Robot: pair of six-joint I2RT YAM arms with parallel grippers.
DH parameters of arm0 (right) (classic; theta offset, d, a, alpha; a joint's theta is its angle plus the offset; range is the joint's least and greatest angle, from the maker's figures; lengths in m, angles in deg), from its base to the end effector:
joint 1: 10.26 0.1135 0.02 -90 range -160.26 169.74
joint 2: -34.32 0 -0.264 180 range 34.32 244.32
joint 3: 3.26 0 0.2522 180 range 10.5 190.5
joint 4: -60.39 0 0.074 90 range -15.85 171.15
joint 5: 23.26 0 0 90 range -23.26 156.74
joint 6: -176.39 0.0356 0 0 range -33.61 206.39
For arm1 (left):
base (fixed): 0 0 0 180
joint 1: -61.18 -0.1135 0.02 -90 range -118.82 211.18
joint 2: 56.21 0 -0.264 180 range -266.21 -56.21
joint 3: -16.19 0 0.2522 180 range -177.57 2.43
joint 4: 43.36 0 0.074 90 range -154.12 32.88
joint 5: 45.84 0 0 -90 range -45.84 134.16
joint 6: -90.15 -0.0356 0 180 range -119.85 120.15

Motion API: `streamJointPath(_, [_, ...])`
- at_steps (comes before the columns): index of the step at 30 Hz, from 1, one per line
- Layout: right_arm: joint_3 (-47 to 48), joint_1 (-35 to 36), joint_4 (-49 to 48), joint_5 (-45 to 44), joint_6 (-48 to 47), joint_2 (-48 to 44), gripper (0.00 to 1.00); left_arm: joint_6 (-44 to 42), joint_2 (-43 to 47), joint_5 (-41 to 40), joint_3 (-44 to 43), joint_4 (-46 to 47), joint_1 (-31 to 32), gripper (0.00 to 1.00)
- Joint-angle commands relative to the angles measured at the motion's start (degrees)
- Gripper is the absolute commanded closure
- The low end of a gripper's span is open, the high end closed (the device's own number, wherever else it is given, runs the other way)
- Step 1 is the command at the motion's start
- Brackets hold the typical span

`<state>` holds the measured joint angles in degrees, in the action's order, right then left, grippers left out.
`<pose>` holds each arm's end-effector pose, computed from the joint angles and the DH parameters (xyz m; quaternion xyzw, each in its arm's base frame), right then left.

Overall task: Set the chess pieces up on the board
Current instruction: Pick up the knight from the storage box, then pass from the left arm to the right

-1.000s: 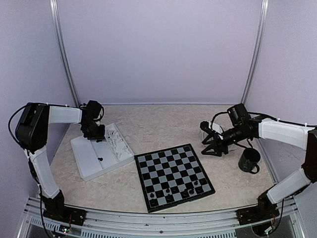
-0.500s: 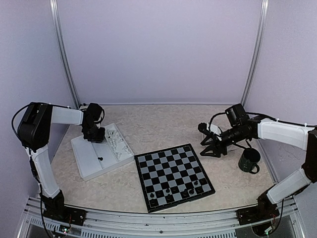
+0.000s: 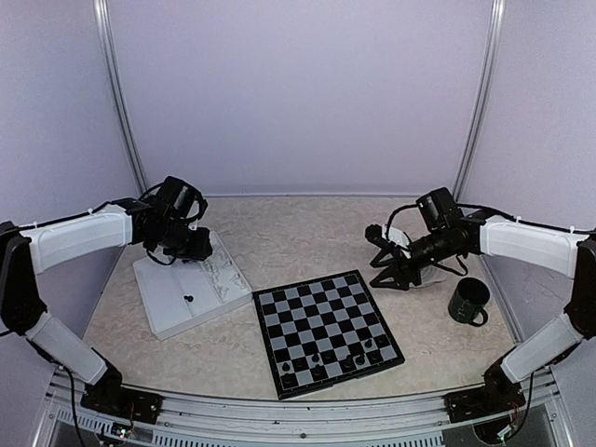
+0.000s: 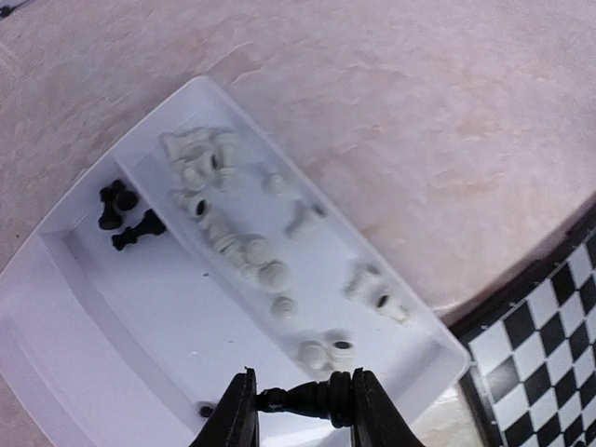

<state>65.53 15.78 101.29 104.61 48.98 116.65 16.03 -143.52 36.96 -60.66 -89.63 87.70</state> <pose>0.2504 0.1467 0.2330 -0.5579 0.7140 0.2789 0.3180 0.2844 -0.1369 0.2400 0.0708 0.9538 -0.0472 0.2881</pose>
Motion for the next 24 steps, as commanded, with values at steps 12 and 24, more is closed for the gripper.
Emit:
streamJointPath(12, [22.55, 10.14, -0.72, 5.7, 5.39, 7.38, 0.43, 28.04, 6.8, 24.6, 5.94, 49.84, 13.61, 0.73])
streamJointPath(24, [33.89, 16.0, -5.65, 0.01, 10.29, 13.37, 0.43, 41.78, 4.24, 32.73, 9.92, 68.79, 15.61, 0.71])
